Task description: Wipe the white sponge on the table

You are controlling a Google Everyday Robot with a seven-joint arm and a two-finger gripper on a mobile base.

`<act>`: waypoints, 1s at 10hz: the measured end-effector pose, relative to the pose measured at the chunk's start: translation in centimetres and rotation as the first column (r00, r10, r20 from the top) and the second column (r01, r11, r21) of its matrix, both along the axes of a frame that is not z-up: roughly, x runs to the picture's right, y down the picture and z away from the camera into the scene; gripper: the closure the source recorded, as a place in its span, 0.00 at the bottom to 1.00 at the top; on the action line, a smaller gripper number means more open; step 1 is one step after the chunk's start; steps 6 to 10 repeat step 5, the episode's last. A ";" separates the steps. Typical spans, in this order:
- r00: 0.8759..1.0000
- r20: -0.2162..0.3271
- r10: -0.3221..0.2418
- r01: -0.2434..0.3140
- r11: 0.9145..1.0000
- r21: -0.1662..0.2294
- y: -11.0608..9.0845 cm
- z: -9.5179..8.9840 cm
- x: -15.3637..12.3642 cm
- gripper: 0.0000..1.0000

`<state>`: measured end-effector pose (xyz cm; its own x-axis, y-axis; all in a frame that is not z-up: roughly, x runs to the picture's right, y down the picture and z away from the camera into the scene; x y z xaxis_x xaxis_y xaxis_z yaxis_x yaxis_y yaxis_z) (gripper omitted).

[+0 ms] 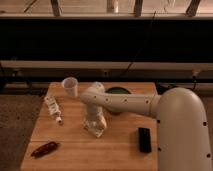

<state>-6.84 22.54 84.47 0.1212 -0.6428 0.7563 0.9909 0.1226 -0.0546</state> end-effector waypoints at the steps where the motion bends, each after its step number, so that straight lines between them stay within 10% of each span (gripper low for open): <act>1: 1.000 -0.005 0.001 -0.001 1.000 -0.001 0.2 -0.1 0.1 0.99; 5: 1.000 -0.007 -0.005 0.005 1.000 -0.012 0.6 -0.4 0.7 0.73; 10: 1.000 -0.007 -0.005 0.005 1.000 -0.012 0.6 -0.4 0.7 0.73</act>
